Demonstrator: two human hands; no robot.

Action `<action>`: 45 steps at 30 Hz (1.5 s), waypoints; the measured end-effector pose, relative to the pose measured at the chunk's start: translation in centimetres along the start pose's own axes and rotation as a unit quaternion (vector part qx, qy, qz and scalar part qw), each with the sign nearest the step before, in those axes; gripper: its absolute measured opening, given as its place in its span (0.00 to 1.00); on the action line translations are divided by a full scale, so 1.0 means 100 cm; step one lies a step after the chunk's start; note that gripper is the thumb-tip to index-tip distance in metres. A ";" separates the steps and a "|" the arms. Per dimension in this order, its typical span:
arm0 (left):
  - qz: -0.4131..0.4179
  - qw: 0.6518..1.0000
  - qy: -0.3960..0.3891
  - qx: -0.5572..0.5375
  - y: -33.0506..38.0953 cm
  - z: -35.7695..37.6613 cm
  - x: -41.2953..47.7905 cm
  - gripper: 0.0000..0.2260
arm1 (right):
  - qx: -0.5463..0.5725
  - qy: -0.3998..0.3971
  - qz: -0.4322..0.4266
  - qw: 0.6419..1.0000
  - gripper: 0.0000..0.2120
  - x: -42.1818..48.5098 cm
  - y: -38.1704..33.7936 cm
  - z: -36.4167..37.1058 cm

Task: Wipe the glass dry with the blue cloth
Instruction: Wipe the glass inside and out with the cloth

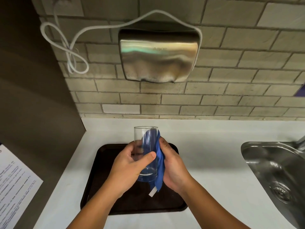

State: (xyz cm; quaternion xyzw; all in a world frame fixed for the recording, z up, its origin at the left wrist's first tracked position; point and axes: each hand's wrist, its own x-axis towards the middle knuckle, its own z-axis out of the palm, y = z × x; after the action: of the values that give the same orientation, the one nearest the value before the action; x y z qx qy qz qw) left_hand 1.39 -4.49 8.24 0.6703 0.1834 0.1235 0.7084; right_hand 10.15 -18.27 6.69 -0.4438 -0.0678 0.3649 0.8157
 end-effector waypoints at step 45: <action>-0.143 0.972 -0.007 -0.186 0.005 0.009 -0.013 0.25 | -0.207 0.031 -0.168 0.963 0.16 -0.019 0.006 0.015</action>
State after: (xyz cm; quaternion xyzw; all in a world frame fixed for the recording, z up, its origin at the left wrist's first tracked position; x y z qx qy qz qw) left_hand 0.64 -5.83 8.92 0.4941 0.2458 0.0479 0.8326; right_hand 7.81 -18.26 7.53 -0.5965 -0.1902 0.1864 0.7572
